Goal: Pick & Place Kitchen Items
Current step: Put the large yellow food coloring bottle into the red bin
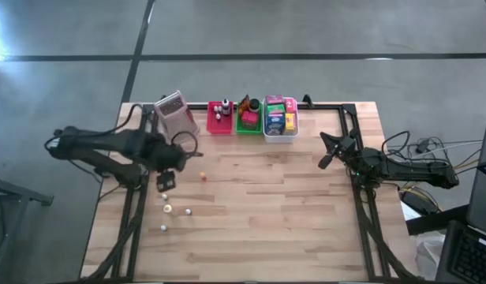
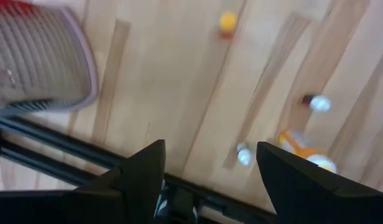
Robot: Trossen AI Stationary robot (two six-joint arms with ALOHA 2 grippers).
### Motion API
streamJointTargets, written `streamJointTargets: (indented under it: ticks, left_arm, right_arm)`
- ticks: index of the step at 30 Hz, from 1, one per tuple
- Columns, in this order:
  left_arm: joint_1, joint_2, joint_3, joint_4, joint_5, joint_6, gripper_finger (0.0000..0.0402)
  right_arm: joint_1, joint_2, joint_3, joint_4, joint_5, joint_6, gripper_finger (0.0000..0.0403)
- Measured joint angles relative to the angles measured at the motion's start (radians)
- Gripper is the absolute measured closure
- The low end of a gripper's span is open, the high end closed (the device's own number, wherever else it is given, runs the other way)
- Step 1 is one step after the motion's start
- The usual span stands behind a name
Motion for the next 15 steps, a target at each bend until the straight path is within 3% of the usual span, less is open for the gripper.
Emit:
streamJointTargets:
  ticks: [5, 15]
  left_arm:
    - [-0.097, -0.075, -0.084, 0.004, 0.003, -0.086, 0.0151]
    - [-0.214, -0.119, -0.097, 0.010, 0.007, -0.188, 0.0154]
  right_arm:
    - [0.000, 0.000, 0.000, 0.000, 0.000, 0.000, 0.0394]
    - [0.000, 0.000, 0.000, 0.000, 0.000, 0.000, 0.0394]
